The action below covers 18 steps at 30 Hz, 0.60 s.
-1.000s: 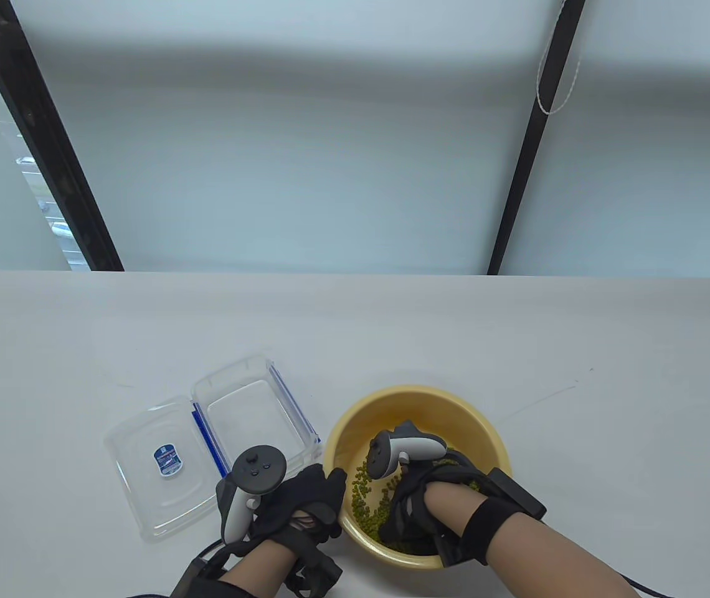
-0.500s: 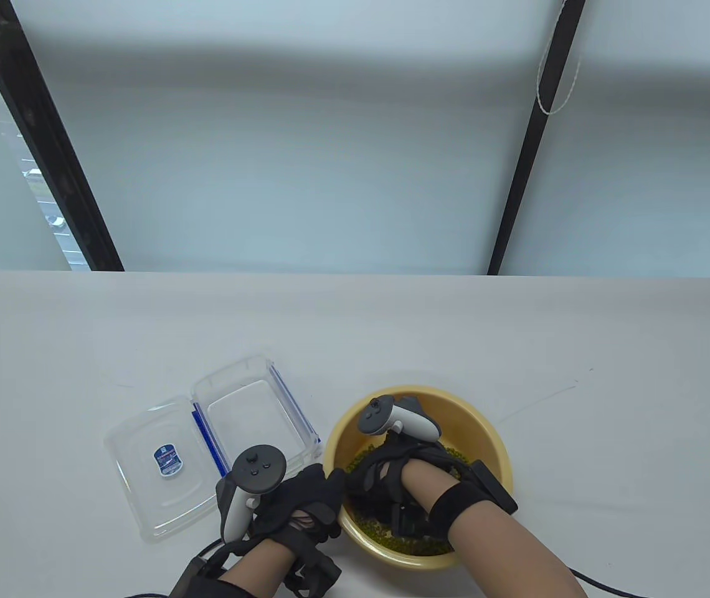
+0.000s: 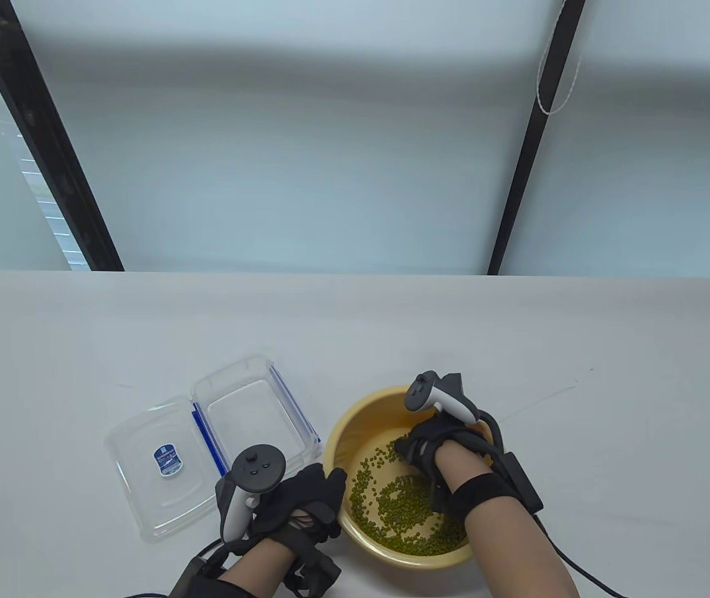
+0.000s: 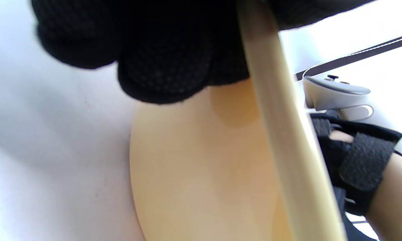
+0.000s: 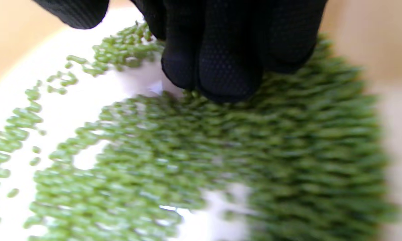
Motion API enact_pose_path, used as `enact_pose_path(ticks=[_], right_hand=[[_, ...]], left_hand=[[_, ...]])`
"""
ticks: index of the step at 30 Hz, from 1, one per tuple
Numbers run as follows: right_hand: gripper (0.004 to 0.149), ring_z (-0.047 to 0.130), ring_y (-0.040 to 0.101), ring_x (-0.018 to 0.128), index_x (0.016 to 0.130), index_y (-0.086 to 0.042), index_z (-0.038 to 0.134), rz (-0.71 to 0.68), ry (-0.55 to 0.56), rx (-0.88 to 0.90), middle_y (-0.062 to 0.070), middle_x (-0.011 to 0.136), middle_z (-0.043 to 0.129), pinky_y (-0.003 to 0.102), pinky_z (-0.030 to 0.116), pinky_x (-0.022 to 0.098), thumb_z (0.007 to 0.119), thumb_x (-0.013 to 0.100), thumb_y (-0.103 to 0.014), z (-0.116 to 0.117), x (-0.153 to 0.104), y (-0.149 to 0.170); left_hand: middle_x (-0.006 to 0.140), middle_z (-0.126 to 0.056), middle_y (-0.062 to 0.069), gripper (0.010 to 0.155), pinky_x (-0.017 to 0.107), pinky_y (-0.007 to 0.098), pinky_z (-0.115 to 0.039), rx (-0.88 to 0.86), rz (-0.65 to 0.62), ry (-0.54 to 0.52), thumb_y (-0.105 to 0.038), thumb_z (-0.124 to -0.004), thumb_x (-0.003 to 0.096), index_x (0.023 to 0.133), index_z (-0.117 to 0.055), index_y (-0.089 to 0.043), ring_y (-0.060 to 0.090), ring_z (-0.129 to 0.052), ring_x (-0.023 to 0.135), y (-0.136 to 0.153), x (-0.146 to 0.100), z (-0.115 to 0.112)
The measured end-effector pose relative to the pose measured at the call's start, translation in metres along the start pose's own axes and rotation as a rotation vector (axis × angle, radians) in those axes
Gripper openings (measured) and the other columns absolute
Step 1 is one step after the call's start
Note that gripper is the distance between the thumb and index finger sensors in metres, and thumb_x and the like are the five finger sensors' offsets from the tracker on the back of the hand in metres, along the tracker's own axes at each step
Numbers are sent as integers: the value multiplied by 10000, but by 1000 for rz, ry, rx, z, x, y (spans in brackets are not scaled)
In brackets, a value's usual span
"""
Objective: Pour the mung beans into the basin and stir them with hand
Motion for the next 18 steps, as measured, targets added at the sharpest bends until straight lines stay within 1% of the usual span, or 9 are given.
enact_pose_path(ticks=[2,4,5,8,10,14,18], right_hand=[[671,996,227,564,957,-100,589,33,-23,-77,22,830,862,377,821,481,648,474,-561,2,-5,7],[671,1001,242,554,946,-77,606,48,-93,-141,43,819,876,383,820,478,651,478,-554,11,-11,6],[667,1003,235,539,942,-78,618,48,-125,-202,41,806,888,374,821,471,648,477,-556,17,-15,5],[643,1017,230,493,902,-79,693,5,-177,-289,35,753,936,367,831,442,656,469,-552,36,-24,-3],[635,1020,229,476,880,-75,719,-36,-218,-310,35,729,949,368,833,432,659,465,-551,49,-29,-9],[634,1016,229,476,872,-76,732,-125,-258,-332,32,718,958,374,833,440,663,460,-553,64,-42,-24],[631,993,236,521,894,-101,709,-223,-340,-244,21,756,937,384,812,475,658,462,-557,78,-46,-37]], left_hand=[[522,-958,-32,644,302,331,-920,-3,5,-2,-513,-633,589,924,-591,36,124,-1047,360,0,0,0],[522,-957,-31,644,302,332,-920,-1,6,-4,-512,-631,590,924,-591,37,125,-1047,360,0,0,0],[522,-957,-30,644,303,332,-919,-3,6,-3,-511,-631,590,924,-590,38,125,-1046,360,0,0,0],[524,-957,-29,645,304,333,-919,-2,7,-4,-511,-630,590,924,-591,38,126,-1046,362,0,0,0],[525,-957,-28,644,305,334,-919,-4,8,-2,-510,-631,590,924,-590,38,128,-1046,363,0,0,1],[524,-958,-27,644,305,334,-919,-4,7,-4,-510,-631,590,924,-591,40,128,-1046,363,0,0,1],[524,-958,-27,643,305,334,-919,-4,6,-4,-509,-630,590,924,-591,39,129,-1046,363,0,0,1]])
Point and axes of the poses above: the tracker on the back of each hand, its own y axis roughly to the little-finger side, its own x axis roughly from the wrist to the fingertips, z = x × y, the point moved 4 cm from there along x, roughly from the wrist to the fingertips
